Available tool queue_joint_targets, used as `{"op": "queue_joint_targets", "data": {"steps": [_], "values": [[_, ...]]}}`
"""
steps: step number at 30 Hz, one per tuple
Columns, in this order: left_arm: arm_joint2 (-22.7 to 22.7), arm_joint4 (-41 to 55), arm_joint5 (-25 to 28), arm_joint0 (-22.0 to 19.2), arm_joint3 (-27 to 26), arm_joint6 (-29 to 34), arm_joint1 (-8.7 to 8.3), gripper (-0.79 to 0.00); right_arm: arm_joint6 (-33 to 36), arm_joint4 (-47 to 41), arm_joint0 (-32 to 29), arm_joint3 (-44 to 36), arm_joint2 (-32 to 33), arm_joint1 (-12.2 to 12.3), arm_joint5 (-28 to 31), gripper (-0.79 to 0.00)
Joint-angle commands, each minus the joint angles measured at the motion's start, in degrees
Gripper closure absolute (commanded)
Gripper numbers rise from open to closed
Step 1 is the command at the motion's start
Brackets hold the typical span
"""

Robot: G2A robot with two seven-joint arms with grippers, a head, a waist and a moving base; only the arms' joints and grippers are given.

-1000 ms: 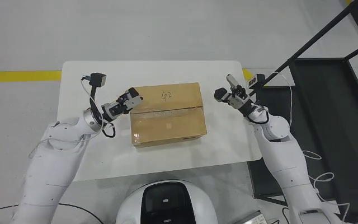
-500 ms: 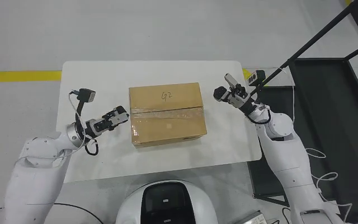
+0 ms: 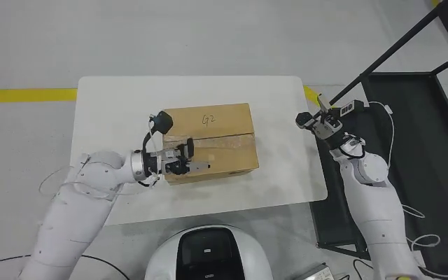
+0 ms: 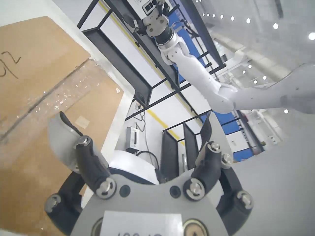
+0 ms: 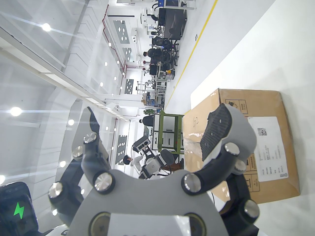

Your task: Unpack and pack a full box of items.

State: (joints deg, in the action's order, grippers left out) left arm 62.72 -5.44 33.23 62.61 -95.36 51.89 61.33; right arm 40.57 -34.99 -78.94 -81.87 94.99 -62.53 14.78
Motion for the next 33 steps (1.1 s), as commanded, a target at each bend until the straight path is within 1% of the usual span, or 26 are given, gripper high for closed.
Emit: {"op": "queue_joint_targets", "data": {"steps": [1, 4, 7, 12, 15, 23, 26, 29, 33], "values": [[-1.67, -7.13, 2.16, -1.29, -0.2, -3.5, 0.41, -0.785, -0.15, -0.1, -0.22, 0.22, 0.11, -0.03, 0.22, -0.785], [-3.77, -20.67, 5.01, -2.93, -1.31, -8.77, 0.94, -0.785, -0.47, 0.0, -0.38, 0.54, 0.21, -0.06, 0.56, -0.785], [-6.33, -36.59, 6.1, -4.33, -2.87, -13.6, 1.45, -0.785, -0.81, 0.26, -0.41, 0.76, 0.26, -0.09, 0.74, -0.785], [-11.82, -57.91, 4.77, -7.55, -2.59, -18.83, 2.5, -0.785, -1.17, 0.32, -0.55, 0.97, 0.26, -0.16, 1.13, -0.785], [-14.33, -67.4, 3.7, -9.42, -2.12, -23.8, 3.09, -0.785, -1.27, 0.37, -0.8, 0.99, 0.29, -0.2, 1.27, -0.785], [-14.53, -68.14, 3.53, -9.56, -1.98, -24.4, 3.15, -0.785, -1.17, 0.26, -0.77, 0.97, -0.24, -0.35, 1.08, -0.785], [-14.53, -68.14, 3.53, -9.56, -1.98, -24.4, 3.15, -0.785, 0.25, -3.51, -0.4, 1.34, -0.76, -0.62, 1.03, -0.785], [-14.53, -68.14, 3.53, -9.56, -1.98, -24.4, 3.15, -0.785, 3.12, -8.37, 0.18, 2.43, -0.97, -0.83, 0.42, -0.785], [-14.53, -68.14, 3.53, -9.56, -1.98, -24.4, 3.15, -0.785, 5.86, -10.11, 1.15, 5.02, -0.54, -0.75, -0.77, -0.785]]}}
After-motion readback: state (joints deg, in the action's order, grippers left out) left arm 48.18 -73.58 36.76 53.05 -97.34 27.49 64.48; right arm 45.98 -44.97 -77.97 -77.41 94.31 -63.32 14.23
